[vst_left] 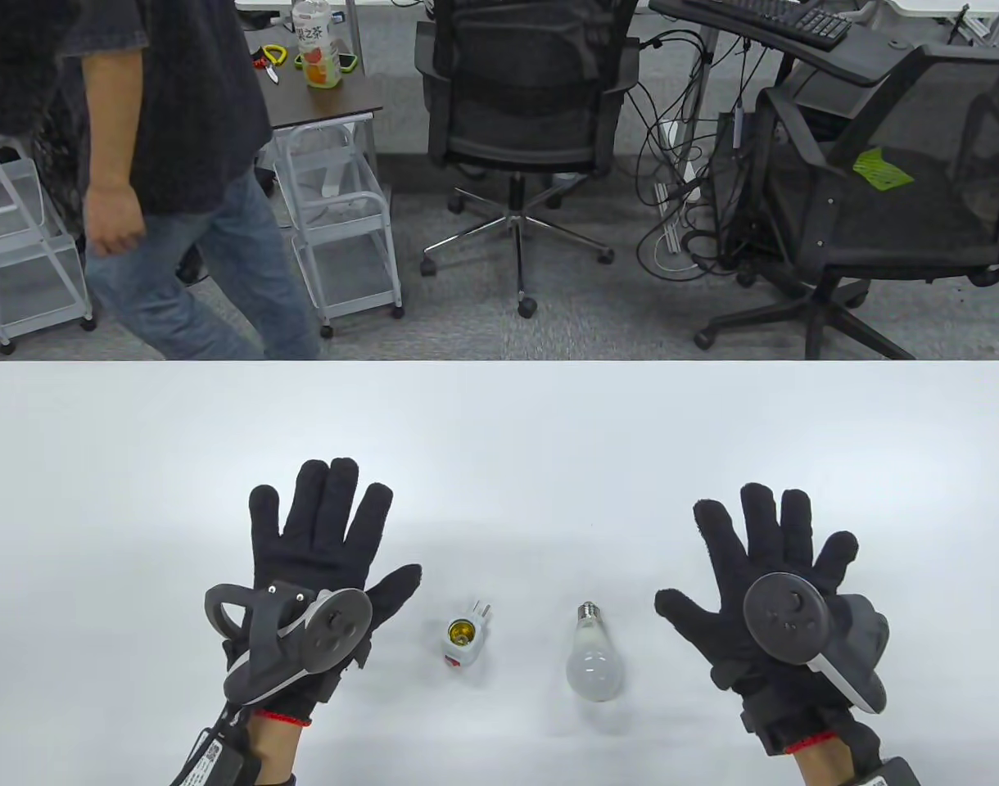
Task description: Unscrew light bulb from socket
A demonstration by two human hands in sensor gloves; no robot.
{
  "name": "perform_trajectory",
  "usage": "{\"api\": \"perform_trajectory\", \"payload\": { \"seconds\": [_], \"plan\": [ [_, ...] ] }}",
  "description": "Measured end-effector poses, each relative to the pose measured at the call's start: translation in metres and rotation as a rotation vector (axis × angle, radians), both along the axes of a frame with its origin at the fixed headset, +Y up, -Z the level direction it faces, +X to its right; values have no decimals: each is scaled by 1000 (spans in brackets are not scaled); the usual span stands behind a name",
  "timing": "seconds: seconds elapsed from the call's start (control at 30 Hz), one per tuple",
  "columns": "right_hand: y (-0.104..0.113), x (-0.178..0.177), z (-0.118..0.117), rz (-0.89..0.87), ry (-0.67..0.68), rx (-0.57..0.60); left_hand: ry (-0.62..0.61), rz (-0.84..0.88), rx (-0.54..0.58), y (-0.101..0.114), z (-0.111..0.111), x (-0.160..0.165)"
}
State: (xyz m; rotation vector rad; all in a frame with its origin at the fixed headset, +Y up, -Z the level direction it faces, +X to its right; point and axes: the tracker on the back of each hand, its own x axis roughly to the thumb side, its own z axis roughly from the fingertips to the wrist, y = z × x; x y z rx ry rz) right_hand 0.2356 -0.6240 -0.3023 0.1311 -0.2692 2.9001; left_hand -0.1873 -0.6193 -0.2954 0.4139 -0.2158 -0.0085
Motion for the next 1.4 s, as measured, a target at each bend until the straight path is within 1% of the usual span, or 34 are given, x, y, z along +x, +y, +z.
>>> {"api": "perform_trajectory", "payload": {
  "seconds": [0.17, 0.23, 0.3, 0.7, 1.4],
  "plan": [
    [-7, -5, -2, 28, 22, -28, 26, -32, -80, -16, -9, -1],
    [-8, -8, -2, 47, 21, -18, 89, -38, -139, -21, -10, 0],
    [-9, -9, -3, 60, 21, -24, 84, -63, -123, -22, -10, 3],
    [-10, -10, -3, 61, 10, -29, 92, -76, -134, -22, -10, 4],
    [-10, -8, -3, 60, -3, -30, 105, -76, -172, -24, -12, 3]
  ]
}}
